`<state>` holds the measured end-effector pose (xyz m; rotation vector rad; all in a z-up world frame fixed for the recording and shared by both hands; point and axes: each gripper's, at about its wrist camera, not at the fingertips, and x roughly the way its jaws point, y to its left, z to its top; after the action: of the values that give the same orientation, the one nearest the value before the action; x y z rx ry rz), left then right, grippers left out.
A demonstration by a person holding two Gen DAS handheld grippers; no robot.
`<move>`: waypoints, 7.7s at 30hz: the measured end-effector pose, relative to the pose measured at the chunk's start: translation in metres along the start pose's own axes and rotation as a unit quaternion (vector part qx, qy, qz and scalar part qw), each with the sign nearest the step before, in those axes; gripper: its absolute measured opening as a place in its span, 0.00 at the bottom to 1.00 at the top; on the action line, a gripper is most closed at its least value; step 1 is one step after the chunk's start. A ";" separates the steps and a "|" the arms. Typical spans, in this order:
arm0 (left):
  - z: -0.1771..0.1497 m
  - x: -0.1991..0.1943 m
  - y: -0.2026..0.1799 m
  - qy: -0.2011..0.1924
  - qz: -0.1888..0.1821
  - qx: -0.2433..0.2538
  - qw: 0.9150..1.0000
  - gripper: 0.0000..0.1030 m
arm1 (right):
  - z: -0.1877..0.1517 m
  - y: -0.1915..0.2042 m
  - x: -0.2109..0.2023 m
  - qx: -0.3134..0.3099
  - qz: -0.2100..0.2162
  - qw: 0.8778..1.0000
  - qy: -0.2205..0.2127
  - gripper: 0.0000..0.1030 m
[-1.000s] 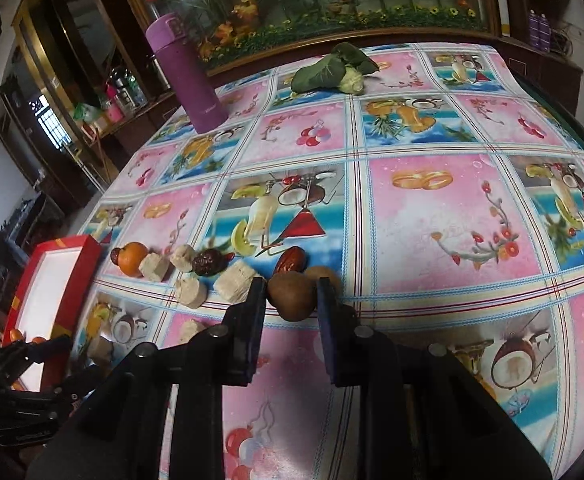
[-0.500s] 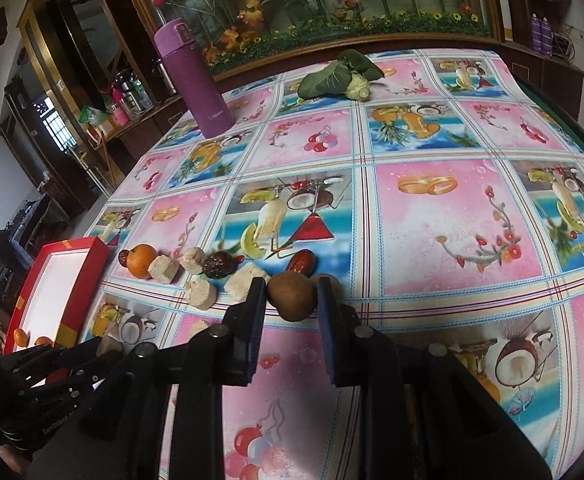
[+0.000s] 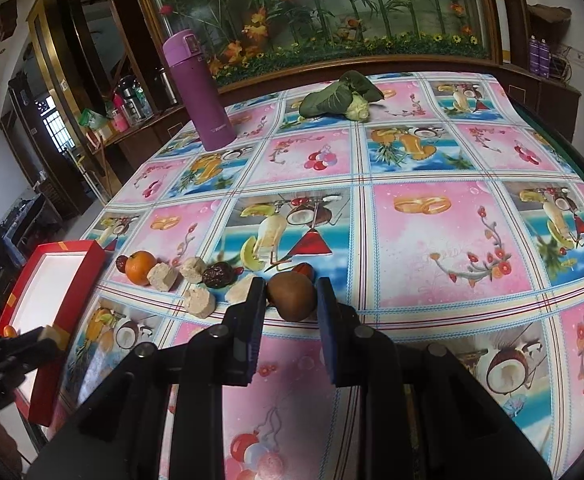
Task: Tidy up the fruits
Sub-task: 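Carry both held items over the white tray and open both tools, then grasp a beige round piece with the right tool while the left grasps an orange, then carry both held items over the white tray, release them, return toward the table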
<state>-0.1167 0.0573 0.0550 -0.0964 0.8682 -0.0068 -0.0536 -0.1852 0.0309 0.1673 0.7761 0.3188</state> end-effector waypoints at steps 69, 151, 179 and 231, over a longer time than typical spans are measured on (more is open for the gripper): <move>0.017 0.024 0.213 0.054 0.152 -0.132 0.978 0.67 | -0.020 0.283 0.100 -0.134 0.144 0.966 0.168 0.30; 0.079 0.130 -0.031 0.095 0.068 0.133 0.984 0.75 | 0.012 0.031 0.054 0.001 0.057 0.991 0.119 0.26; 0.074 0.121 -0.041 0.060 0.043 0.154 0.985 0.64 | 0.012 0.032 0.051 0.001 0.055 0.992 0.111 0.26; 0.001 -0.039 0.144 -0.078 0.183 -0.042 0.979 0.33 | -0.011 0.219 0.030 -0.107 0.174 0.976 0.072 0.26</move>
<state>-0.1458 0.2030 0.0726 -0.0154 0.7179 0.3785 -0.0897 0.0315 0.0610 0.0766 0.8496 0.7499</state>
